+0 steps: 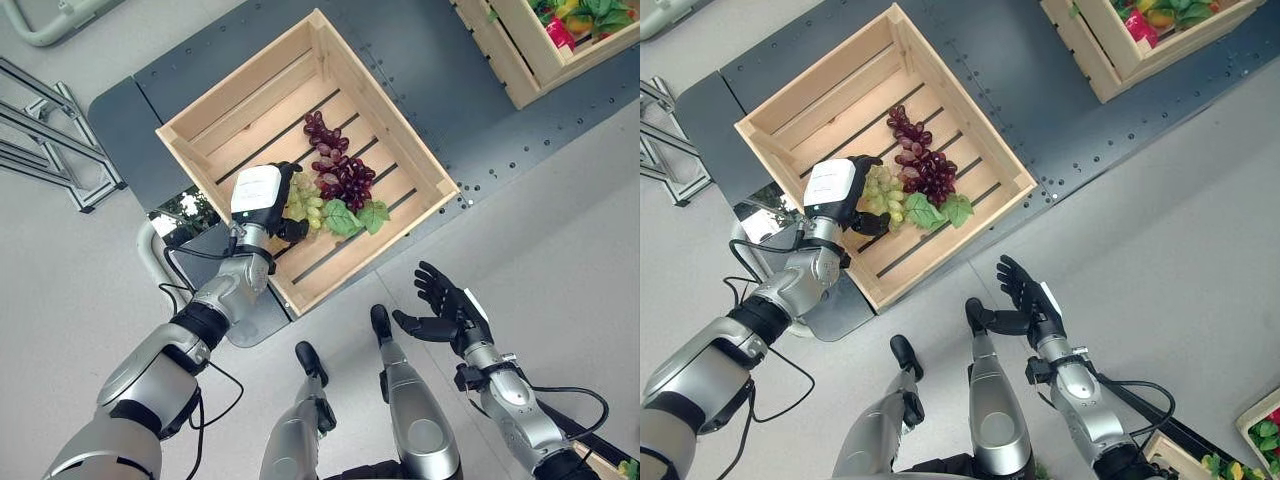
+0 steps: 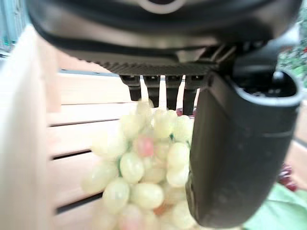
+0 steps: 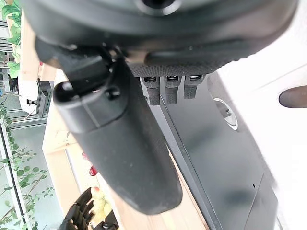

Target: Pick up the fruits from the basket on one side to the basket on the other side

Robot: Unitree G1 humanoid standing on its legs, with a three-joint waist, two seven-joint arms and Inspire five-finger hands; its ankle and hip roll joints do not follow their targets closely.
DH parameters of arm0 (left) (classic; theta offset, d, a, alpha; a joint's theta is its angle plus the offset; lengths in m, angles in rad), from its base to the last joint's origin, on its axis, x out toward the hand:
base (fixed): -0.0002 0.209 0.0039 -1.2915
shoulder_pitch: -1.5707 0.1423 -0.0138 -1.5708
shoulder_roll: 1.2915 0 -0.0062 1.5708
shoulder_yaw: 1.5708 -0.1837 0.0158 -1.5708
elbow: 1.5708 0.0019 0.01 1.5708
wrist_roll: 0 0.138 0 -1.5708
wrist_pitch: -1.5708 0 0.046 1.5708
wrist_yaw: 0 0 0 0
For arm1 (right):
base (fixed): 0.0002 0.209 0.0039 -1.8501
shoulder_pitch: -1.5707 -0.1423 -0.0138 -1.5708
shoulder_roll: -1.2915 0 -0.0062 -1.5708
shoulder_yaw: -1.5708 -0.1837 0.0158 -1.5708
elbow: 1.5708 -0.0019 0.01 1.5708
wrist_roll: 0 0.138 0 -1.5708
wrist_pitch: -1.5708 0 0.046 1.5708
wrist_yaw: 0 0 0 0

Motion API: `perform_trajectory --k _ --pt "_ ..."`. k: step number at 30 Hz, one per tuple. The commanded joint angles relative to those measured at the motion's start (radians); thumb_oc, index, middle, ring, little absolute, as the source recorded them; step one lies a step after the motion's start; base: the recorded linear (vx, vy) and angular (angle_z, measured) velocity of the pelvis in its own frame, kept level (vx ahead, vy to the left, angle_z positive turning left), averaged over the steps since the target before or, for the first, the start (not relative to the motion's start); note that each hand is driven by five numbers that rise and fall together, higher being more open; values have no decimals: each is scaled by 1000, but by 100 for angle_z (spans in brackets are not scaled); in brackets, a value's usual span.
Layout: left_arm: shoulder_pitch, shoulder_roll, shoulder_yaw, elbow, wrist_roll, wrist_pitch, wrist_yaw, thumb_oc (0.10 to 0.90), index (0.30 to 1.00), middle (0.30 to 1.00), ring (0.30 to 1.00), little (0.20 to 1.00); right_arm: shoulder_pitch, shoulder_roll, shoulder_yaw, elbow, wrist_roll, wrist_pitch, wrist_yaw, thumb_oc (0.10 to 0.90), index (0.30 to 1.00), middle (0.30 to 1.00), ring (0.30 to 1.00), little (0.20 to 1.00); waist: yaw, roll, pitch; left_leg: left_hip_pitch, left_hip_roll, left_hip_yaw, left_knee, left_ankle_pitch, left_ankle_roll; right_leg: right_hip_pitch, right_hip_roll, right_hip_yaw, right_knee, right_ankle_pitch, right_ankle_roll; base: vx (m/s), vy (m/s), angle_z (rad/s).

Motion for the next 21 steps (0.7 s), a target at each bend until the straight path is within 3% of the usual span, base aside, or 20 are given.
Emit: perform_trajectory --k 1,14,21 --pt "-50 42 86 23 63 33 86 800 900 900 900 900 -6 23 -27 -80 10 -77 -40 800 900 900 900 900 9 -64 -16 -121 10 -22 148 -11 3 -53 7 7 151 -63 -11 -2 -18 5" --pt "-105 -21 35 145 89 93 37 800 900 900 900 900 -42 36 1 -66 5 -72 -52 800 900 900 900 900 -5 -78 -6 -114 16 -6 144 -9 2 -51 15 20 144 -57 -9 -1 -1 1" --pt "-121 -37 16 174 86 64 40 800 900 900 900 900 -53 38 5 -57 2 -76 -50 800 900 900 900 900 -10 -83 -7 -118 22 0 151 -11 1 -57 17 22 154 -59 -9 0 0 0"
